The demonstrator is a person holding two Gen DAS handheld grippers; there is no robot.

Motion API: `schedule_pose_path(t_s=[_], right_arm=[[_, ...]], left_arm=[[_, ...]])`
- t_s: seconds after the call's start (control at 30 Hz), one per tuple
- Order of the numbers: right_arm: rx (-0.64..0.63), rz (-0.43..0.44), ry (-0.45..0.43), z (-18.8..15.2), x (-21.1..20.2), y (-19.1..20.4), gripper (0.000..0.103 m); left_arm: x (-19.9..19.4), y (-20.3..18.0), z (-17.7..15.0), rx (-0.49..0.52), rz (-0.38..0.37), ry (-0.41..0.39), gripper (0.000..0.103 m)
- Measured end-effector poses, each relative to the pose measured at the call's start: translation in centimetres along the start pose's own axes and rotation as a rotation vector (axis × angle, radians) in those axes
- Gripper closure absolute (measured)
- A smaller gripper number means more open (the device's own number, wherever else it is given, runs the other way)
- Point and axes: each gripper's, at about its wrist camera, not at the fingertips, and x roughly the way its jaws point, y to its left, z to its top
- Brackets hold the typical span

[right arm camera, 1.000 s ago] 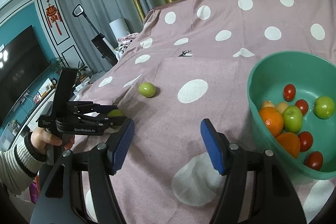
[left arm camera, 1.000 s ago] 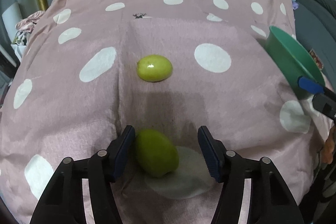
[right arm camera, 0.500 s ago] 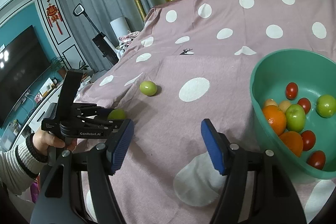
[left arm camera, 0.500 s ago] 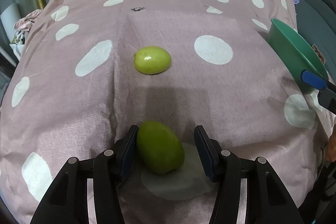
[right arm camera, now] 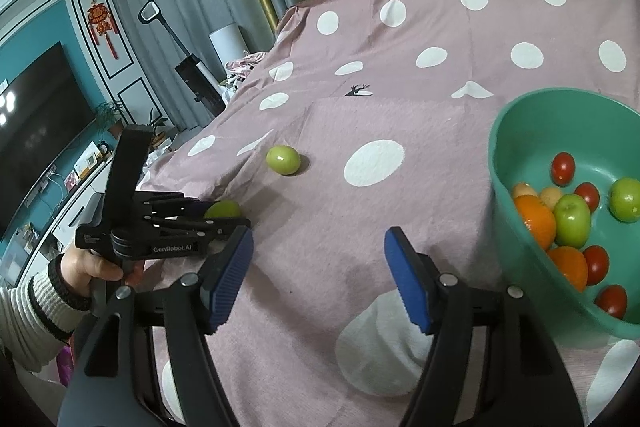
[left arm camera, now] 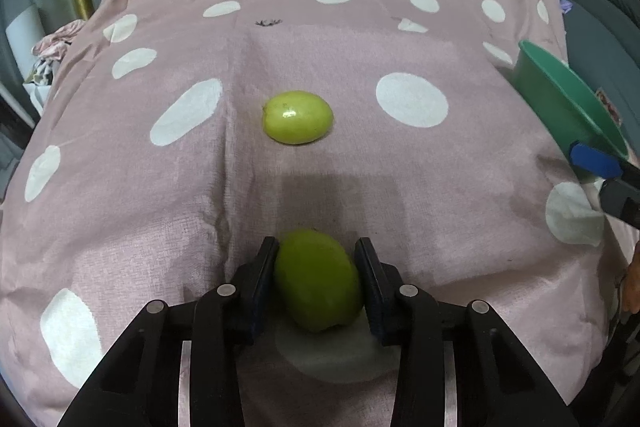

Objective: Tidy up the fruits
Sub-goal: 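Close the left tool on a green fruit while the right tool approaches the other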

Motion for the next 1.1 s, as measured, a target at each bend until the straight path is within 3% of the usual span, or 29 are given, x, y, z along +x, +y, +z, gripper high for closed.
schedule_pose_path(t_s=[0.27,0.57,0.73,0.87,1.1], right_arm=[[-0.001,0.008,0.027,-0.5,1.4,1.1,0.034],[0.041,0.009,0.051,0.7,3.5,2.3,0.033],[-0.013,0.006,0.095,3.2,5.6,3.8,0.033],[-0.057,-0.048,0.168,5.3,8.5,4.6,0.034],[-0.08,-0.043,0.173,6.1,9.4,5.2,0.035]], left_arm=[[-0.5,0.4,-0.3,-0.012,-0.052,-0.038,0.063],[-1.8,1.7,-0.8,-0.072,-0.209,-0.087,0.065],[-2.8,1.9,-0.3,-0.052,-0.275,-0.136,0.074],[-2.2,2.1,0.1,-0.041,-0.292,-0.117,0.074],[-1.9,3.0,-0.5,-0.06,-0.295,-0.08,0.074]])
